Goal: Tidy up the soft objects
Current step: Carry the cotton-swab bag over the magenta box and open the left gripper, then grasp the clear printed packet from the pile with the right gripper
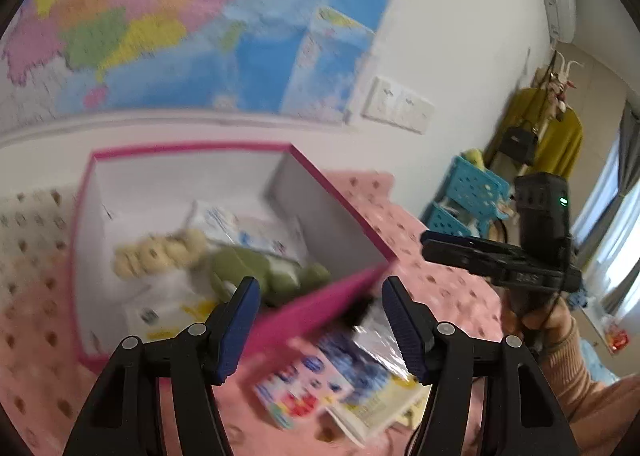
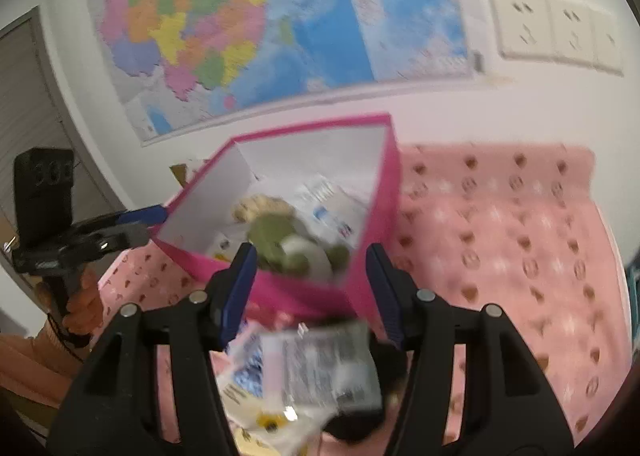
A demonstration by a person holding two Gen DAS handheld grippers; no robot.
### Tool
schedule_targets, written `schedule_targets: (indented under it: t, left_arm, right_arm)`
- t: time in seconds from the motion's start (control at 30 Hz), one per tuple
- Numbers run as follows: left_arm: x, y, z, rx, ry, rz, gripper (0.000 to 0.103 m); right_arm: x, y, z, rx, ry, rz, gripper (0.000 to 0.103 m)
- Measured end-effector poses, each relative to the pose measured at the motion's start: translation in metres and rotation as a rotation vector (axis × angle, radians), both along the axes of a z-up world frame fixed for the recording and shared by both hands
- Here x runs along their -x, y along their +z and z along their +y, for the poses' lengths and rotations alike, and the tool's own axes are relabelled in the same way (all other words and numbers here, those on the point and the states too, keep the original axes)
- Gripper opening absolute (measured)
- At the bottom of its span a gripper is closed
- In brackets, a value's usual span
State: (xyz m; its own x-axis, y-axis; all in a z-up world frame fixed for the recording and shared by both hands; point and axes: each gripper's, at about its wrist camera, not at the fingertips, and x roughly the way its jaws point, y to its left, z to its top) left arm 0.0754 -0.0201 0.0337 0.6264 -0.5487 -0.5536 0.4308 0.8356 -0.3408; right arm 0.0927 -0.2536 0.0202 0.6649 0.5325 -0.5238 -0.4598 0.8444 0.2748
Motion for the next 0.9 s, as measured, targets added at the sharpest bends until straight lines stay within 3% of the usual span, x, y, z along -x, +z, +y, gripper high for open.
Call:
schedule_targets:
  t: [0.27, 0.53, 0.9]
  left_arm:
    - [0.011, -0.039, -0.030, 0.026, -0.074, 0.129, 0.065]
    - [0.010, -0.063, -0.060, 0.027, -0.128, 0.206, 0.062]
    - [0.003, -0.083, -0.085, 0.000, -0.162, 0.274, 0.036]
  right_arm:
    - [0.013, -0.056, -0.030, -0.046, -0.067, 0.146, 0.058]
    - [0.018, -0.075, -0.033, -0.070, -0.064, 0.178, 0.058]
    - [0.017, -0.081, -0.025, -0.091, -0.024, 0.191, 0.058]
